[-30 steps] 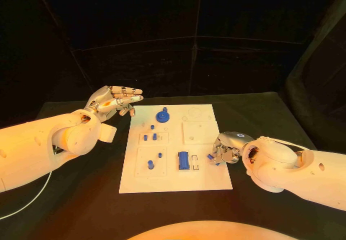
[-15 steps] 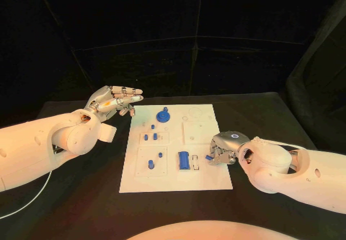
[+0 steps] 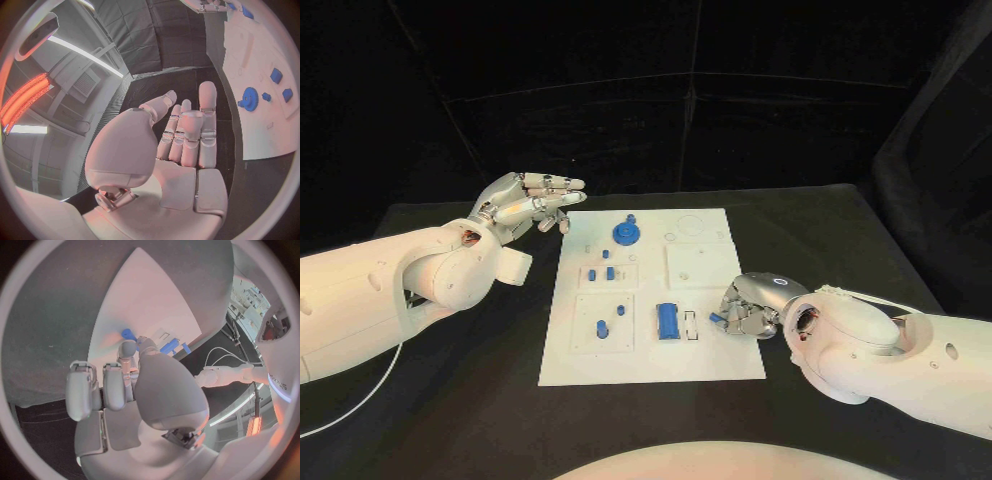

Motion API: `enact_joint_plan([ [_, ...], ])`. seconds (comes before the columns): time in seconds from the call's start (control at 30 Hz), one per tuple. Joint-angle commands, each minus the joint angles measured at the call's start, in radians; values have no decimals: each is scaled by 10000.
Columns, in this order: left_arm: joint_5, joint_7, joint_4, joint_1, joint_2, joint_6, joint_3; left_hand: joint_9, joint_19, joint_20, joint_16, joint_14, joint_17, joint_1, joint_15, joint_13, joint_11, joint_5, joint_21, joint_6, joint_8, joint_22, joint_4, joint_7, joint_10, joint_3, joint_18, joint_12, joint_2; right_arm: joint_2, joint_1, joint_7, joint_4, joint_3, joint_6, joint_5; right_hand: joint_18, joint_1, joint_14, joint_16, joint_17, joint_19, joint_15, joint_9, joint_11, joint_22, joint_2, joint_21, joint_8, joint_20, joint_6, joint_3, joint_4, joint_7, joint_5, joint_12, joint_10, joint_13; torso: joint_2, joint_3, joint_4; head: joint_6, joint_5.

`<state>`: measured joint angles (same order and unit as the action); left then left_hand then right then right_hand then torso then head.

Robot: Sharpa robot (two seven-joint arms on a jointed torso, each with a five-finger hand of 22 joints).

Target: Assemble the parts on the task board

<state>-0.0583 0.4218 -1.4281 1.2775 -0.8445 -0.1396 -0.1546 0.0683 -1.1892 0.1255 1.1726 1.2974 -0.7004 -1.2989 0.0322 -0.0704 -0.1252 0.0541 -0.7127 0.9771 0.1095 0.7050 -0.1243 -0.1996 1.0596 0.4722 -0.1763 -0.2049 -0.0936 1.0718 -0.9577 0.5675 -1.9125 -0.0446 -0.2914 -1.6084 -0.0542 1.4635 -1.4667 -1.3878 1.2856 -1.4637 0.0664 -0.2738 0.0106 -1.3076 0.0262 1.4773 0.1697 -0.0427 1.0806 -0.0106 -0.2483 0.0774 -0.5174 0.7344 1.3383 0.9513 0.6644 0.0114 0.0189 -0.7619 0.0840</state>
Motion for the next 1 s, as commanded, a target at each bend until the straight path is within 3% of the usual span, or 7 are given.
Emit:
enact_joint_plan([
  [0.03, 34, 29, -16, 15, 0, 116, 5, -11, 8, 38, -21, -87, 11, -45, -2, 4, 2, -16, 37, -79, 61, -10, -12, -11, -86, -29, -72, -67, 42, 53, 33, 62, -174, -31, -882, 1536, 189, -81, -523, -58, 13, -99, 55, -48, -33, -1355, -199, 38, 14, 10, 126, 165, -72, -32, 66, 35, 75, 24, 12, 6, 3, -11, -15],
  [0.23, 34, 32, -26, 15, -12, 116, 2, -11, 8, 38, -20, -90, 19, -54, -1, 5, 1, -15, 40, -84, 62, -12, -19, -12, -96, -30, -73, -74, 46, 86, 31, -89, -335, -29, -1507, 2327, 189, -309, -530, -77, 56, -99, 51, -35, -33, -1362, -601, 39, -36, 3, 230, 519, -279, -33, 272, 76, 145, 97, 13, 13, 2, -53, -19],
  [0.43, 34, 32, -34, 15, -17, 116, 1, -11, 8, 38, -20, -90, 19, -54, -1, 5, 1, -15, 40, -84, 62, -12, -19, -12, -96, -30, -73, -74, 46, -4, 30, -77, -325, -29, -1584, 2858, 203, -835, -545, -115, 122, -142, 43, -49, -40, -1419, -829, 78, -42, -5, 359, 508, -406, -32, 173, 203, 264, 216, 5, 12, 5, -74, -46],
  [0.57, 34, 33, -43, 15, -16, 118, 1, -11, 8, 38, -20, -90, 19, -54, -1, 5, 1, -15, 40, -84, 62, -12, -19, -12, -96, -30, -73, -74, 46, -136, 30, 21, -272, -29, -1646, 3089, 216, -1258, -562, -165, 203, -185, 62, -73, -12, -1476, -845, 116, -31, 5, 487, 433, -401, -75, -191, 288, 348, 302, 7, 11, 15, -76, -57],
  [0.77, 34, 30, -44, 16, -18, 122, 0, -11, 8, 38, -20, -90, 19, -54, -1, 5, 1, -15, 40, -84, 62, -12, -19, -12, -96, -30, -73, -74, 46, -370, 29, 98, -171, -29, -1808, 3138, 242, -1610, -593, -259, 348, -261, 90, -107, 22, -1572, -838, 184, -22, 30, 606, 313, -403, -117, -113, 400, 480, 393, 10, 9, -9, -73, -109],
  [1.0, 34, 22, -52, 16, 3, 141, 0, -11, 8, 38, -20, -90, 19, -54, -1, 5, 1, -15, 40, -84, 62, -12, -19, -12, -96, -30, -73, -74, 46, -728, 28, 202, 30, -27, -1676, 3013, 245, -1850, -595, -270, 365, -269, 101, -121, 30, -1583, -763, 192, -40, 44, 650, 236, -415, -128, -35, 331, 511, 356, 19, 12, 15, -83, -102],
])
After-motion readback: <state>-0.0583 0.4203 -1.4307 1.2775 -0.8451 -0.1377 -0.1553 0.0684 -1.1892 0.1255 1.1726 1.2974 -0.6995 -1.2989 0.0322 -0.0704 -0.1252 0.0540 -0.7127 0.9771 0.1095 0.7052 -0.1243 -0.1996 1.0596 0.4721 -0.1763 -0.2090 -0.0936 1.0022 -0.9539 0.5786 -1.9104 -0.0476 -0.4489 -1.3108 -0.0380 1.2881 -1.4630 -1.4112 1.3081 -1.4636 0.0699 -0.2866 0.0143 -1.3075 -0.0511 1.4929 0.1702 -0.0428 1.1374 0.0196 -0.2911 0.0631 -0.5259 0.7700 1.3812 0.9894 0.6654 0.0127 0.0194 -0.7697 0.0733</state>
